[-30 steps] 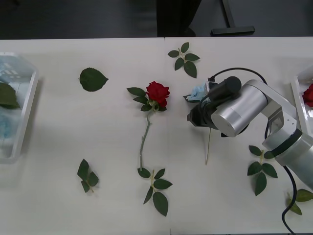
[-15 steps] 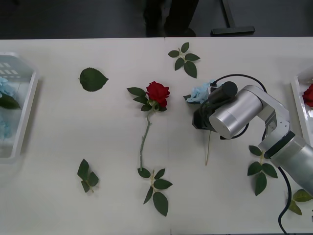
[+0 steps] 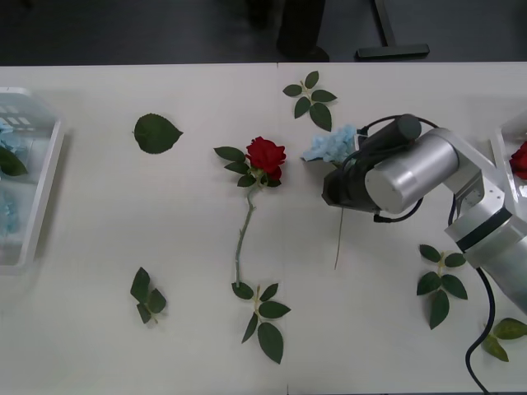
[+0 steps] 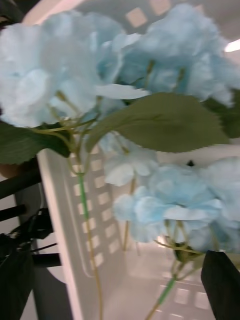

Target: Place the red flowers into the right box and the blue flowers into the left box. If a person shows an open palm, hand one flower to the person first, then continue sorting.

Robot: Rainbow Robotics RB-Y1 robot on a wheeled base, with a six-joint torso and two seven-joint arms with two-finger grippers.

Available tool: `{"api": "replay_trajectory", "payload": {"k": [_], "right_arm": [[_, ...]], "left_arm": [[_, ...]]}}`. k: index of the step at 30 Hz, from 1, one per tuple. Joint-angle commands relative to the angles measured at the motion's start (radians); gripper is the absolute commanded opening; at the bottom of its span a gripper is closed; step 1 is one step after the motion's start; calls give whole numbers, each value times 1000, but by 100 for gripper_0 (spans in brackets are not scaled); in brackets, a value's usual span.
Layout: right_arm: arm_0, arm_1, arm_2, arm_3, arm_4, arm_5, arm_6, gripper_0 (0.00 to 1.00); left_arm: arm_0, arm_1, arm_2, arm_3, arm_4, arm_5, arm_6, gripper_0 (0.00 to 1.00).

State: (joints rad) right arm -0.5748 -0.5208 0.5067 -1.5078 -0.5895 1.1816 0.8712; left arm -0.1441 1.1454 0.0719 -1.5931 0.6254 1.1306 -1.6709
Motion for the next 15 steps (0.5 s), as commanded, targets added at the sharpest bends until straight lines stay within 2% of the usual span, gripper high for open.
{"api": "replay_trajectory", "payload": {"k": [1,5,8,12,15], "right_arm": [[-45,-94,-94,-161,-156,-10,285,0],[-45,-116,-151,-270,-320,-19,483,0],[-48,-113,-166,-321,-401,-54,578,0],[-68,-76,-166,-364,-532,-109,660,0],[-79,-47,-162,-370,-628,-204,680,0]], "left_arm": [[-38,54,66,-123,145,123,-21,100],[-38,50,94,-217,287,204,48,100],[-38,34,95,-257,356,213,118,100],[-40,-24,95,-309,441,204,226,100],[-38,-92,95,-346,536,193,326,100]]}}
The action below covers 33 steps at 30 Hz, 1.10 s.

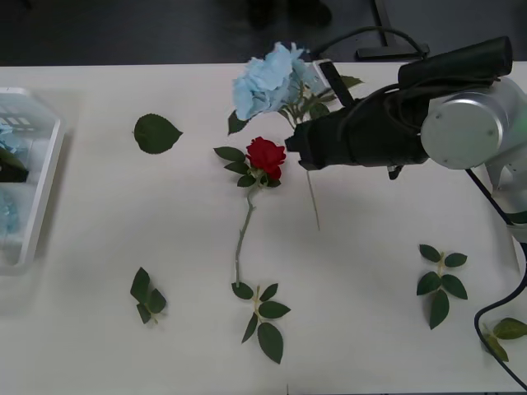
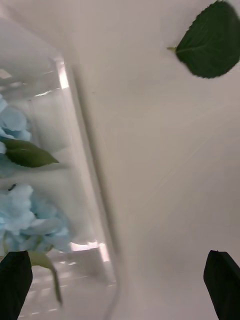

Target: Place the red flowers into the right box and the blue flowers into the left box. If a person shows an open palm, hand one flower to the person first, then continue sorting.

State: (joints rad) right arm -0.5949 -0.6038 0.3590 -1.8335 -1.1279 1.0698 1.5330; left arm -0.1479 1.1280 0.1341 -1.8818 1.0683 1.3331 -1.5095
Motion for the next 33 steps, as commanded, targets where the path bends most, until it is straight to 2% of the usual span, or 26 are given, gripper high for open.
{"api": "replay_trajectory", "payload": {"k": [1,6,9,12,15,19,24,30,33], "right_arm": [[-60,42,-14,-47,-96,-100,19,0],[-85,91,-14,-53,-138,-145,87,0],[-92,116,-6,-55,-187,-154,108,0],[-92,130,12,-67,-222,-180,113,0],[-94,137,61,-72,-259,-268,107,0],[-94,136,104,-72,-268,-335,99,0],[-94,136,107,-72,-286,-335,93,0],[-94,136,107,-72,-297,-335,87,0],[-94,136,110,-72,-297,-335,84,0]], "left_arm": [[-33,-82,33,-62,107,-15,170,100],[31,-137,33,-137,205,-164,172,100],[129,-174,33,-204,272,-308,140,100],[215,-200,33,-258,309,-391,75,100],[318,-228,33,-318,401,-485,-15,100],[393,-251,32,-387,502,-512,-124,100],[386,-318,-70,-445,571,-598,-192,100],[321,-382,-315,-436,417,-844,-221,100],[289,-425,-360,-390,348,-874,-225,100]]}}
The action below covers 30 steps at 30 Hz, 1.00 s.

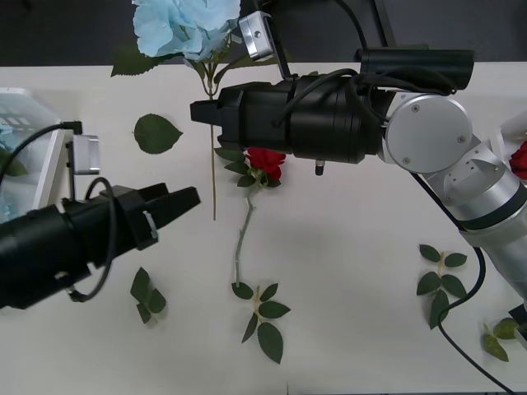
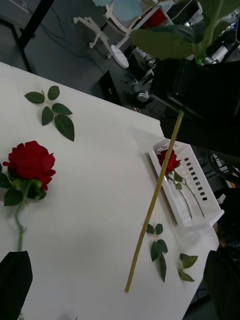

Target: Place the red flowers into the right box and the blue flowers into the left box. If a person shows an open palm, hand one flower to the person first, then continue sorting.

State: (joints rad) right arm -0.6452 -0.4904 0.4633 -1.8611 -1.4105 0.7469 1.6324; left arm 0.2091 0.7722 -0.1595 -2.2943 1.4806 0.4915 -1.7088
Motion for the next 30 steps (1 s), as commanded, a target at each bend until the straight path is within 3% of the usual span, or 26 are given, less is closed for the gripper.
{"api": "replay_trajectory", "payload": {"k": [1,5,7,9,10,30], "right_arm": [[-44,23,6,-44,-15,-12,-16,0],[-44,23,6,-44,-15,-12,-20,0],[-44,23,6,-46,-15,-12,-20,0],[-44,23,6,-44,-15,-12,-22,0],[-44,23,6,-44,-15,-12,-23,0],[-44,23,8,-44,-16,-14,-31,0]], "left_arm": [[-74,-77,-66,29,-79,-33,-26,100],[-162,-97,-110,72,-138,-30,-18,99],[-204,-102,-135,98,-126,-31,-17,73],[-237,-106,-144,121,-125,-42,-14,14],[-243,-108,-144,127,-118,-42,-11,0],[-246,-53,-140,133,-77,-73,-5,0]]}}
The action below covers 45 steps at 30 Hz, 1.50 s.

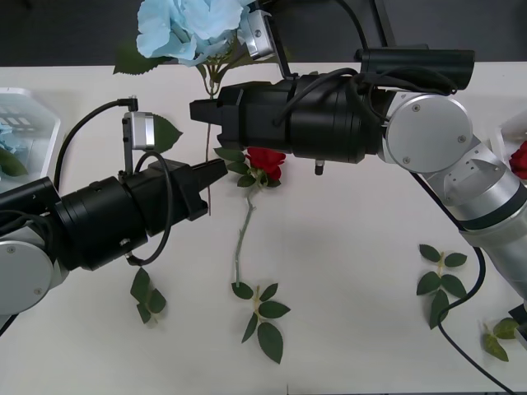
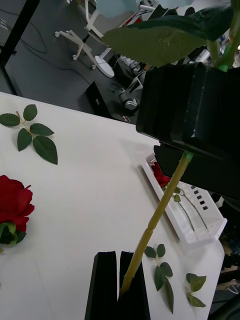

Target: Place the red flowers into the right box and the blue flowers into the left box. If a person shows an open palm, hand one flower to the person first, then continue sorting.

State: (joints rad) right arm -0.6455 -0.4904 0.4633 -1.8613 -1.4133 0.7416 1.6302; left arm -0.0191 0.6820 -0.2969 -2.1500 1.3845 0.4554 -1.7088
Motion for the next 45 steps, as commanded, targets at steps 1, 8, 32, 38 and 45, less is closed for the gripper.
{"api": "replay_trajectory", "payload": {"k": [1,8,32,38,45], "right_arm": [[-43,23,6,-44,-13,-8,-29,0],[-40,3,6,-45,-10,-33,-29,92],[-31,-232,-203,136,-242,395,267,100],[-31,-292,-207,252,-302,475,547,100],[-26,-346,-207,283,-338,518,812,100]], "left_arm": [[-18,42,-1,-11,21,-40,-3,0],[-1,102,44,-8,68,-52,6,0],[272,260,935,338,-203,623,-51,0],[338,260,1012,415,-305,638,-107,0],[416,260,984,536,-325,505,-127,0]]}}
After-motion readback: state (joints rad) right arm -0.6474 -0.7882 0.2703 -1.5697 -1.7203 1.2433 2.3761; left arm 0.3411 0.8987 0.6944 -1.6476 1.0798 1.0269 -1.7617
